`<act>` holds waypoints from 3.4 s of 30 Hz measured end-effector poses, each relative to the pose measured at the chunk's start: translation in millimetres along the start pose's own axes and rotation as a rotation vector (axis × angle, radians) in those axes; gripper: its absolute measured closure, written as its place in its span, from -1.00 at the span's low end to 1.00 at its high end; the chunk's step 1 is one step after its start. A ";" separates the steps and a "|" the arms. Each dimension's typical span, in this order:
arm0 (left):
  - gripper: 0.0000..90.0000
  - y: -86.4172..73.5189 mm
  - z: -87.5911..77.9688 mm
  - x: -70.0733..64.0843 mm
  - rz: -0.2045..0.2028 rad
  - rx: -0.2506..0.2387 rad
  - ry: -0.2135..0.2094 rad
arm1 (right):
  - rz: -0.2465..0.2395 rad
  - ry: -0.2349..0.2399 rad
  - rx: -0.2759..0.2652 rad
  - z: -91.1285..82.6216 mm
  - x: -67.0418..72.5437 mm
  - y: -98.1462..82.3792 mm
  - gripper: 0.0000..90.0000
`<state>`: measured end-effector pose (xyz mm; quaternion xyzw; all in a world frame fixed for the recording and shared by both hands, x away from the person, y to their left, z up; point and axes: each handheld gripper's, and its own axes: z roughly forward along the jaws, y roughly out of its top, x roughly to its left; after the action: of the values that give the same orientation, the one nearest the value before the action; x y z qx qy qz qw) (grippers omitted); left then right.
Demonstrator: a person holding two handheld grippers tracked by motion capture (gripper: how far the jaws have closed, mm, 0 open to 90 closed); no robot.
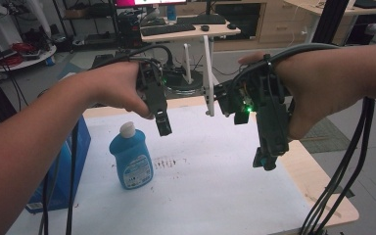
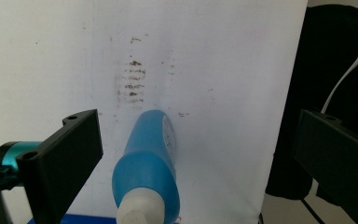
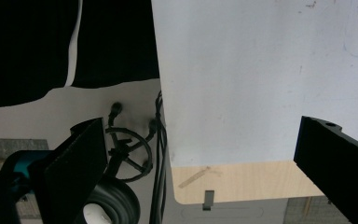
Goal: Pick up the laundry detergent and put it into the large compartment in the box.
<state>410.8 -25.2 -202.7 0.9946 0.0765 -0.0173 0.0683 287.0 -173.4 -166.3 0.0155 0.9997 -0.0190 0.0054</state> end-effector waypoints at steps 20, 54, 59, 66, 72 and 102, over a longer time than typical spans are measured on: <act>-0.96 -37.8 -23.9 -1.2 -0.080 -0.019 0.048 | -0.025 -0.008 -0.004 -1.8 -1.0 7.8 -0.96; -0.96 -83.6 23.5 21.4 -0.178 -0.002 0.012 | -0.033 -0.003 0.014 -1.0 -4.4 18.7 -0.96; -0.96 -82.4 31.9 20.7 -0.175 0.000 0.004 | -0.038 -0.002 0.013 -0.6 -4.5 20.4 -0.96; -0.96 -79.7 39.9 20.7 -0.174 0.011 0.005 | -0.042 0.001 0.011 1.3 -5.1 23.0 -0.96; -0.96 -74.3 47.7 19.4 -0.168 0.021 0.005 | -0.049 0.002 0.004 2.9 -5.1 24.3 -0.96; -0.96 -70.9 70.4 26.1 -0.195 0.071 0.058 | -0.040 0.008 -0.005 5.3 -6.9 24.6 -0.96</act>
<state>423.9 38.4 -283.0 0.9843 0.1742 0.0023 0.0290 294.7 -149.3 -172.4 -0.0046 0.9999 -0.0164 0.0012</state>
